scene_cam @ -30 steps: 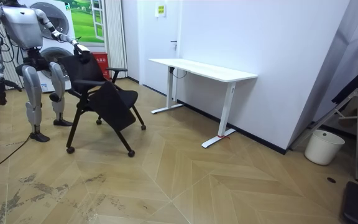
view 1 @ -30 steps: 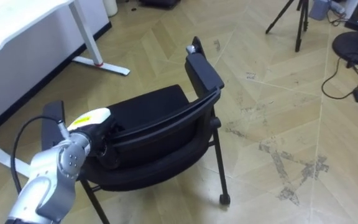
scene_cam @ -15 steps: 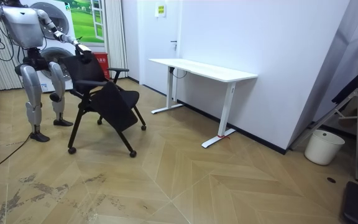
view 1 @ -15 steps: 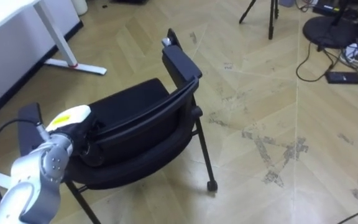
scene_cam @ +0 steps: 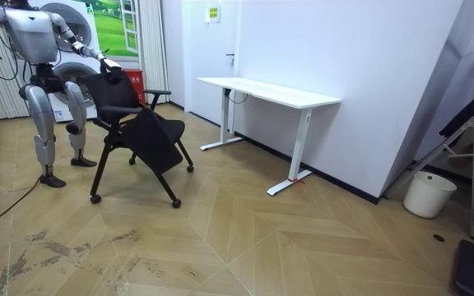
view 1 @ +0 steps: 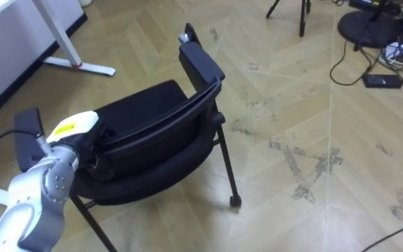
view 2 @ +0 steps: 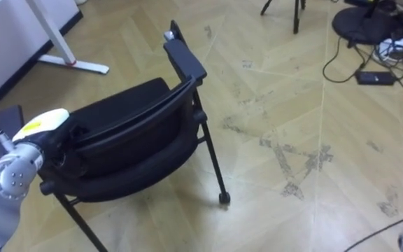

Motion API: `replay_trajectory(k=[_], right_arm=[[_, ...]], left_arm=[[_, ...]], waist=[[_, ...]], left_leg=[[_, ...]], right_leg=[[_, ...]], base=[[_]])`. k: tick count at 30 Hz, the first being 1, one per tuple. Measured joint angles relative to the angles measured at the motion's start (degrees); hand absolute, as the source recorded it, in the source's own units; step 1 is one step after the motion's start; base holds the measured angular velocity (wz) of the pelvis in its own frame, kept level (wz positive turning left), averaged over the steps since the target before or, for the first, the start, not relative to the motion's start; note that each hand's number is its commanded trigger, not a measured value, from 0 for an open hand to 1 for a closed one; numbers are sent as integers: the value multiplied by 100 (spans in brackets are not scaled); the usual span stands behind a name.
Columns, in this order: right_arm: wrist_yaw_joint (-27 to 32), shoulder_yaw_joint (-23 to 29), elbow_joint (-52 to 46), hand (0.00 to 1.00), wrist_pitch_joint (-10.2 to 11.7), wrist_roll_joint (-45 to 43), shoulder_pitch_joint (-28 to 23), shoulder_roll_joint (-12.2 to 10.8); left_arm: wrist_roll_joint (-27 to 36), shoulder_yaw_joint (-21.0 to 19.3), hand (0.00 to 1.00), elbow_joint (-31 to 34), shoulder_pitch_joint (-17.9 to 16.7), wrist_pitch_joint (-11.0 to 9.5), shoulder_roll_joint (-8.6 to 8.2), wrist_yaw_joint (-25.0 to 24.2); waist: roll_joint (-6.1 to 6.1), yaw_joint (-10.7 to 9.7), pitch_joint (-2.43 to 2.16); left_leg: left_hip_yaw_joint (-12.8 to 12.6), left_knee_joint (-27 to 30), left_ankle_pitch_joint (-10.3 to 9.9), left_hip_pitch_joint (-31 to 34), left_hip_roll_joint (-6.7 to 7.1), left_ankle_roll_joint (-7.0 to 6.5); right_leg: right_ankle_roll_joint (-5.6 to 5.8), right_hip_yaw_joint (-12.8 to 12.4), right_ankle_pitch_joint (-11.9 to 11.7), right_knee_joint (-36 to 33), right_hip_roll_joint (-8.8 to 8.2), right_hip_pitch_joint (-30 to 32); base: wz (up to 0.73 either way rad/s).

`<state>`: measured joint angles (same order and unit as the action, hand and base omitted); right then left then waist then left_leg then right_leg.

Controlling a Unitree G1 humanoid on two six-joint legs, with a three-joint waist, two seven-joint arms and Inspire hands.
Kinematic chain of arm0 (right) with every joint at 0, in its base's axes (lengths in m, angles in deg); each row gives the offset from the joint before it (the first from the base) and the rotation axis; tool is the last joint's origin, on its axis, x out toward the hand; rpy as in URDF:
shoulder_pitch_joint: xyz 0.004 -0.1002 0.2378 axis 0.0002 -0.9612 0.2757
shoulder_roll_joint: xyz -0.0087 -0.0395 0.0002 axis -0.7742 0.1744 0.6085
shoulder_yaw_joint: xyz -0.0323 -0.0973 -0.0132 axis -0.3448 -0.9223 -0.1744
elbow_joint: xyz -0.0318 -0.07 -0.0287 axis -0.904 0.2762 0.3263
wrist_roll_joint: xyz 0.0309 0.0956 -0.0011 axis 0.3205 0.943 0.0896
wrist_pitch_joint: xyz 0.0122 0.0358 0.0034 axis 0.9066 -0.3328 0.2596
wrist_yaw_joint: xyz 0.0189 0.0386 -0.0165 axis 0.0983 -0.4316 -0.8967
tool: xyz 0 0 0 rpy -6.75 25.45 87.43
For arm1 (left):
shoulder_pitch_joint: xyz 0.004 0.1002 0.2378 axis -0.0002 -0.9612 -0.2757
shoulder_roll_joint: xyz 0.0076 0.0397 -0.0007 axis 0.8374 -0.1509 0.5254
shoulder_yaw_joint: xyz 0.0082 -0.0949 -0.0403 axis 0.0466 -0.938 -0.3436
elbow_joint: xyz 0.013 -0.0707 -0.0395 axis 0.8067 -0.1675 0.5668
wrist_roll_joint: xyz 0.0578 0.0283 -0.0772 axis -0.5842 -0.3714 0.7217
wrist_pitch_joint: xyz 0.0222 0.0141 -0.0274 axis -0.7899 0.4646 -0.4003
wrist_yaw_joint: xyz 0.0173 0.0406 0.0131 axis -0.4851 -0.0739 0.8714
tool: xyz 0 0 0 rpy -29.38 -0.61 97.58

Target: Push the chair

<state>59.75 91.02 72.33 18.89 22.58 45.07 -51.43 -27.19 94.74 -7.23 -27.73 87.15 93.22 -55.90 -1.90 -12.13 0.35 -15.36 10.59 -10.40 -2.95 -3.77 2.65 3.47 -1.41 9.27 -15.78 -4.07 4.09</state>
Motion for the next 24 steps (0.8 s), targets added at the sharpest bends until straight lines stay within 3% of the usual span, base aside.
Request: replay_trajectory(k=[2,3,8,13,19,24], right_arm=[[-240,-385,-166,0,-4,-363,224,72],[-422,-556,-303,0,-12,-551,288,111],[-1137,-1196,-786,0,-41,-1125,546,449],[-1964,-1825,-903,0,-29,-1526,742,462],[-2744,-2310,-902,0,81,-1623,904,500],[-3429,-2660,-902,0,169,-1991,904,578]], left_arm=[[0,93,100,-50,144,-21,2,4],[-3,143,100,-98,227,-107,2,14],[11,168,100,-121,262,-506,-1,41],[5,198,100,-449,372,-879,-3,180],[3,361,100,-658,547,-1137,14,350],[12,411,100,-757,639,-1379,28,357]], waist=[[42,45,27],[68,164,33],[138,398,24],[238,527,32],[386,682,33],[403,791,29]], left_leg=[[13,-1,0,18,0,0],[19,-13,1,18,0,-1],[30,-64,2,-23,0,-2],[33,-127,2,-158,-1,-2],[84,-142,2,-176,-7,-2],[120,-144,2,-164,-36,-1]], right_leg=[[0,9,0,29,0,2],[0,12,0,40,4,6],[-3,24,-27,98,6,-57],[-3,60,-24,139,13,-197],[2,99,-31,227,15,-288],[-12,131,-52,319,40,-339]], base=[[2],[4],[0],[1],[5],[4]])
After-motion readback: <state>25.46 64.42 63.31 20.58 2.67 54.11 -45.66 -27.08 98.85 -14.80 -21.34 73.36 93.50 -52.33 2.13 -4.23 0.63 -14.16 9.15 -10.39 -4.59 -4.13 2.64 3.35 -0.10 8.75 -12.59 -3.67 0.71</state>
